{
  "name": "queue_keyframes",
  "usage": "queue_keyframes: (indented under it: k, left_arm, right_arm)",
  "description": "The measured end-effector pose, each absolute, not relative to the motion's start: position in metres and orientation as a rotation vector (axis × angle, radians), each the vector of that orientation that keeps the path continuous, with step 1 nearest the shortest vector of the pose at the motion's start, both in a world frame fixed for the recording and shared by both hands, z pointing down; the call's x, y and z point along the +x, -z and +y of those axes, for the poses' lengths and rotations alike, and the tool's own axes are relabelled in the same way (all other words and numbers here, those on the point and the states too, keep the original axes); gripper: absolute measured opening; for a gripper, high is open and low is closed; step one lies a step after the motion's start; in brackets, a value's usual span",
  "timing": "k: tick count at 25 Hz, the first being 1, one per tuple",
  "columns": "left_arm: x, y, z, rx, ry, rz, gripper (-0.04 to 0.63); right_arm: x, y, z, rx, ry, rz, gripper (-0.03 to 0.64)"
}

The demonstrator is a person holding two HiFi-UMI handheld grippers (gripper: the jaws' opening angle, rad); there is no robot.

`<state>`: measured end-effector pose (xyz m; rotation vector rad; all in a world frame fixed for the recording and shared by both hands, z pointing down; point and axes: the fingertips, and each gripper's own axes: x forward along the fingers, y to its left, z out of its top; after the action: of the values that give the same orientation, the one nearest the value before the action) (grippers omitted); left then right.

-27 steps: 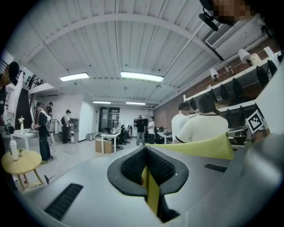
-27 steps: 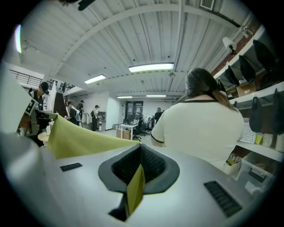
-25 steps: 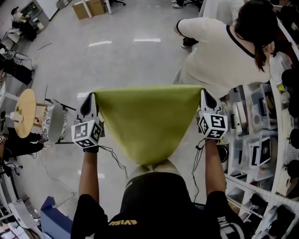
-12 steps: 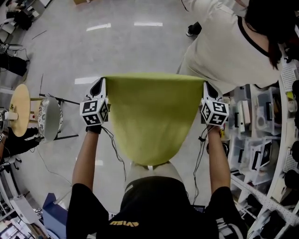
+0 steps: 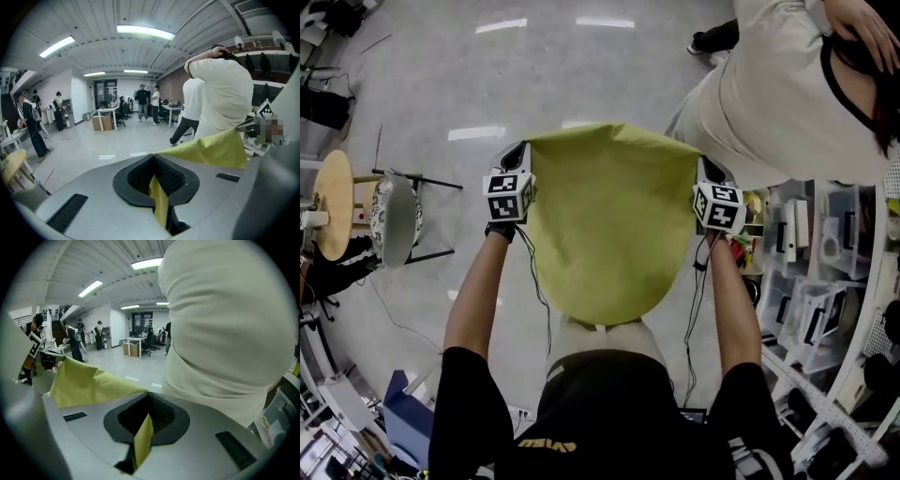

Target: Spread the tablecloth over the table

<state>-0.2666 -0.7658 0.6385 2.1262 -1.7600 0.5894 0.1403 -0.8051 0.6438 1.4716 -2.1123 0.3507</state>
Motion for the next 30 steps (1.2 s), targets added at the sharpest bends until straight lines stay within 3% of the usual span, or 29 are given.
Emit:
queue_keyframes:
  k: [12,14,16,18,22,30]
  left_arm:
    - [-0.259,-0.721,-0.765,2.022,-0.738,-1.692,0.018]
    - [-0.26,-0.729,-0.766,2.023,-0.76,-1.705,0.064]
    - [-0.258,-0.732,-0.764,2.019,-0.753,-1.71,0.103]
    - [-0.256,-0.734,-0.757,2.008,-0.735,-1.712,0.11]
    - [-0.253,-0.731,-0.738,2.002,-0.702,-1.701,0.118]
    - [-0.241,-0.692,-0.676,2.065,-0.552,-1.692,0.096]
  right_arm:
    - [0.118,-0.734,-0.805,1.362,-0.448,-2.001,0.005]
    - [0.114,-0.742,-0.806,1.358,-0.446,-2.004,0.008]
    - [0.11,-0.747,-0.805,1.37,-0.463,-2.018,0.027]
    - [0.107,-0.749,-0.8,1.379,-0.491,-2.037,0.104]
    - [0.103,-0.749,-0.784,1.378,-0.524,-2.046,0.164]
    - [0.107,-0.711,-0.726,1.475,-0.55,-2.081,0.15]
